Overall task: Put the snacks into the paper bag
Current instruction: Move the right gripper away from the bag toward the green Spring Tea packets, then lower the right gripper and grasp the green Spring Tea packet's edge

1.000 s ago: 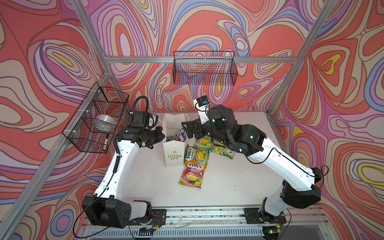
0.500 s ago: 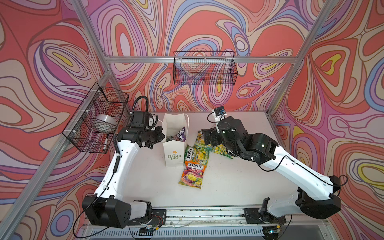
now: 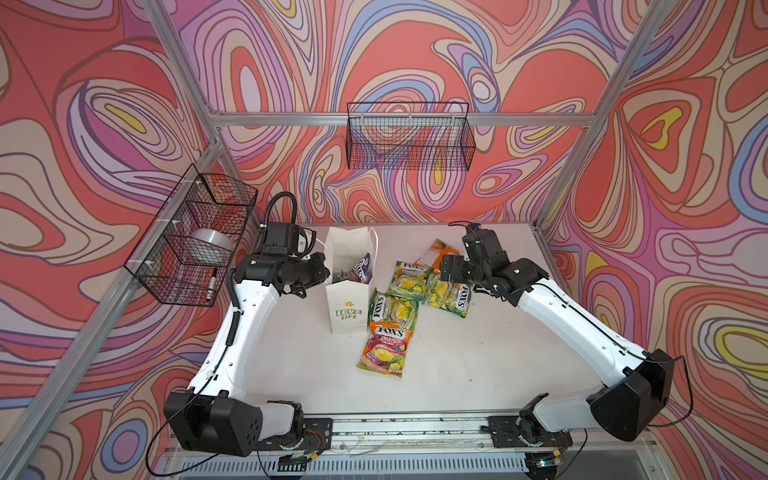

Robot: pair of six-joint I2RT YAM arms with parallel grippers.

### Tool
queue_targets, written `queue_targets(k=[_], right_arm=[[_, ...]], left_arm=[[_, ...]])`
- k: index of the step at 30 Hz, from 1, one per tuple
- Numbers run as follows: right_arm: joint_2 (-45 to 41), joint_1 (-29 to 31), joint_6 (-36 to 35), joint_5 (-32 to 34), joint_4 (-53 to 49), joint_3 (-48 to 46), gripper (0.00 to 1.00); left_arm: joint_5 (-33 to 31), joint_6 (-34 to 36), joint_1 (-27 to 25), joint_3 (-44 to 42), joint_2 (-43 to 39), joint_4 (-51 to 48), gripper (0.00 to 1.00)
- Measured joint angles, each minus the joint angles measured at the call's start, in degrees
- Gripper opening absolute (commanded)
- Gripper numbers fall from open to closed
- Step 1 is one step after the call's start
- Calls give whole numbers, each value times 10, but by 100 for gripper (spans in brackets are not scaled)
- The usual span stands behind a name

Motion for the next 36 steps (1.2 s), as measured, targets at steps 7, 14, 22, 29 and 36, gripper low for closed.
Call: queue_targets(k=[7, 14, 22, 29, 36], right_arm=[[30, -107, 36, -89, 76, -101, 98], [67, -162, 62, -151, 137, -175, 98], [130, -170, 71, -188, 203, -184, 98], [158, -170, 71, -195, 224, -185, 97], [185, -170, 70, -208, 244, -185, 95]], left_arm=[[0, 0, 0, 0, 0, 0, 0], [0, 0, 0, 0, 0, 0, 0], [0, 0, 0, 0, 0, 0, 0], [0, 0, 0, 0, 0, 0, 0], [0, 0, 0, 0, 0, 0, 0]])
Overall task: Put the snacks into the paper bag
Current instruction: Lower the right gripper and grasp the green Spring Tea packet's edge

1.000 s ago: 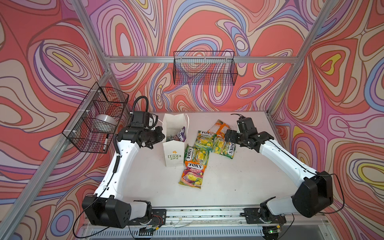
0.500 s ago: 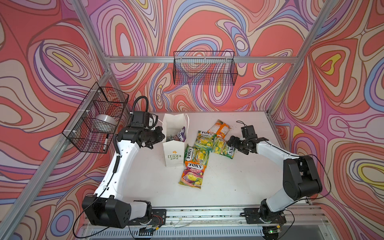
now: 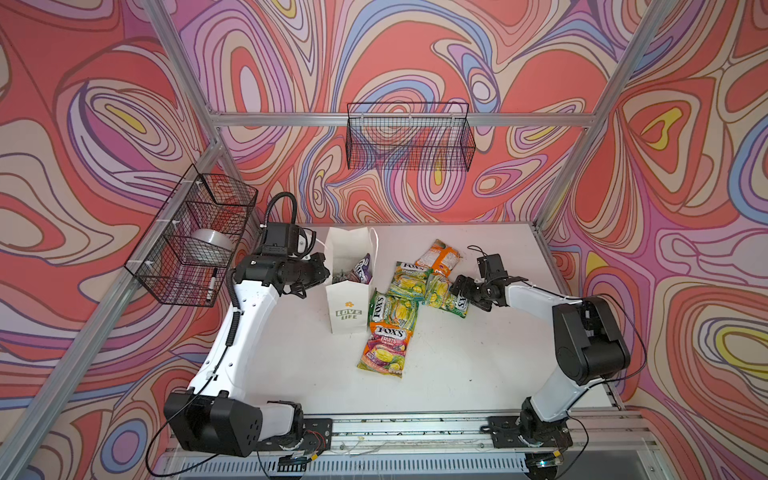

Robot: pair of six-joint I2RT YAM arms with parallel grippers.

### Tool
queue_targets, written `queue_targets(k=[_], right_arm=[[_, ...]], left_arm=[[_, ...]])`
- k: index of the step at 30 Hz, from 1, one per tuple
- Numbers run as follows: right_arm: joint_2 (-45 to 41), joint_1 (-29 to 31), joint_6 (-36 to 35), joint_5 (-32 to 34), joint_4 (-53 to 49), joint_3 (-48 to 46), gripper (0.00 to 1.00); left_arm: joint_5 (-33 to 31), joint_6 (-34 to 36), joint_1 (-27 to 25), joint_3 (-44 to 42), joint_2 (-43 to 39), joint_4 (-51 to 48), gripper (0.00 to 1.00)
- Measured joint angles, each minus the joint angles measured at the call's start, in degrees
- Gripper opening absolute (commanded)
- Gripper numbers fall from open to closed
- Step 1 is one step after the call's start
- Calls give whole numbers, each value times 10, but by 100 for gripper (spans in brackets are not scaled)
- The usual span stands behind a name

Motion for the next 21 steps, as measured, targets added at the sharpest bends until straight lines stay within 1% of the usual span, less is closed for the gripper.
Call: queue_targets(k=[3, 5, 10, 15, 21], right_arm=[[13, 0, 0, -4, 9, 1, 92], [21, -1, 0, -8, 19, 5, 88], [40, -2, 0, -17, 46, 16, 77], [47, -2, 0, -26, 56, 15, 59], [46, -2, 5, -38, 57, 9, 42]], left_arm=[[0, 0, 0, 0, 0, 0, 0], [0, 0, 0, 0, 0, 0, 0], [0, 0, 0, 0, 0, 0, 0], [0, 0, 0, 0, 0, 0, 0], [0, 0, 0, 0, 0, 0, 0]])
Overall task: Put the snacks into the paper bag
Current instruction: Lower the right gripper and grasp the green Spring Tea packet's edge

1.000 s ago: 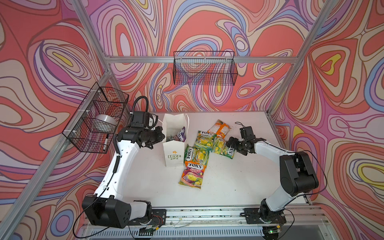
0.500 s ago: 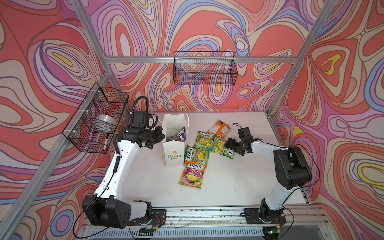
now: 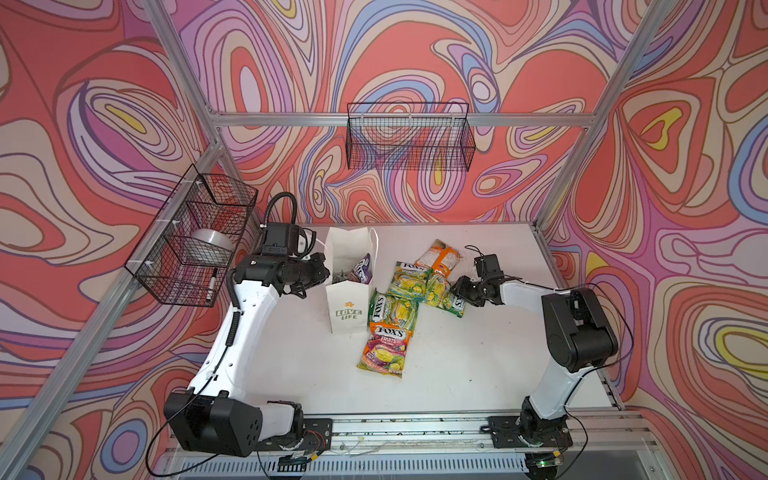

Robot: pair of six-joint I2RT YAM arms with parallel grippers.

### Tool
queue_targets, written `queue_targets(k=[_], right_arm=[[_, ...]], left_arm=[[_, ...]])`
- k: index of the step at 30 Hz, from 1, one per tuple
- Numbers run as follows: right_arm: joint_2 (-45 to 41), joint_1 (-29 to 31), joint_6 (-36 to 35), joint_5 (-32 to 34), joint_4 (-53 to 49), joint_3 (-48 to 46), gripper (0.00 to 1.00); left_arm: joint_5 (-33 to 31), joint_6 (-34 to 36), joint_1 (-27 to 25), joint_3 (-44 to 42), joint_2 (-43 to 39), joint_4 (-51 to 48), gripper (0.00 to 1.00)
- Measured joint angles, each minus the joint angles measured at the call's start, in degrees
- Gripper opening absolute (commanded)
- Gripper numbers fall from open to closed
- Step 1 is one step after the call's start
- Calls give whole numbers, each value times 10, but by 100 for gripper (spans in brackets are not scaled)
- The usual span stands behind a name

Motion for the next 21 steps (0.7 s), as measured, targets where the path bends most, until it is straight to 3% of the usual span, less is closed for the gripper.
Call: queue_targets(k=[8, 21], right_arm=[[-21, -1, 9, -18, 8, -19, 18], [-99, -1, 15, -28, -40, -26, 0]], left_arm=[[0, 0, 0, 0, 0, 0, 0], [0, 0, 0, 0, 0, 0, 0]])
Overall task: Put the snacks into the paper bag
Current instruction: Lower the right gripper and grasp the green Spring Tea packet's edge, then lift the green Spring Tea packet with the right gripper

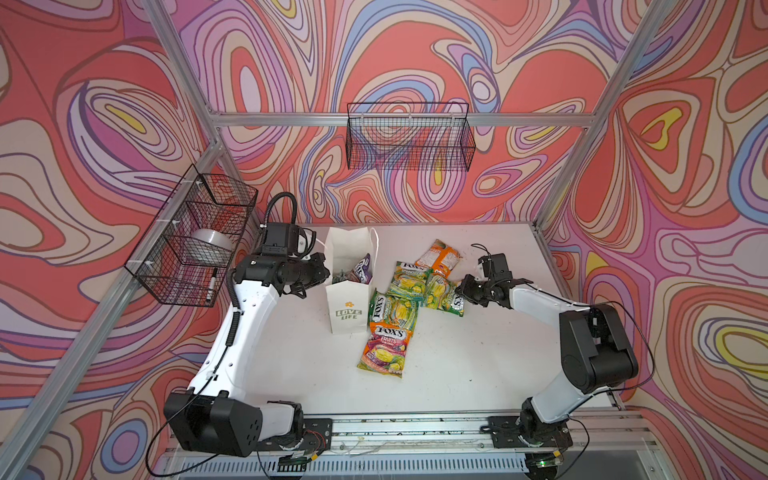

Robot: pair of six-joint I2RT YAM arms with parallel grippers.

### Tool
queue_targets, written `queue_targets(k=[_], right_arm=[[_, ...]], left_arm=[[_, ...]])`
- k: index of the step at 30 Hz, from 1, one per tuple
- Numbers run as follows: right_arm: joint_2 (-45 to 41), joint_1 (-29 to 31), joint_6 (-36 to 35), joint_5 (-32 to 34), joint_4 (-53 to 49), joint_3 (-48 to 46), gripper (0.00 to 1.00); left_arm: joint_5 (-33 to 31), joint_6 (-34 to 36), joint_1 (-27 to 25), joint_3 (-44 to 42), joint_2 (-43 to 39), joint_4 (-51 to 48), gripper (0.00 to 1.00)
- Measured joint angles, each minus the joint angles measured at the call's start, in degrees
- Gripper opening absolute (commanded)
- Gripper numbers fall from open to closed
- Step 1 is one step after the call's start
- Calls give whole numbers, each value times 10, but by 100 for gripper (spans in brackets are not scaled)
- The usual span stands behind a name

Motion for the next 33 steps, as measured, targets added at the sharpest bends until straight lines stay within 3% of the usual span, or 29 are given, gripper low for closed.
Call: queue_targets(k=[19, 33], right_arm=[[-126, 0, 0, 0, -92, 10, 0], [-179, 25, 7, -9, -154, 106, 0]], left_arm=[[2, 0, 0, 0, 0, 0, 0], [3, 0, 0, 0, 0, 0, 0]])
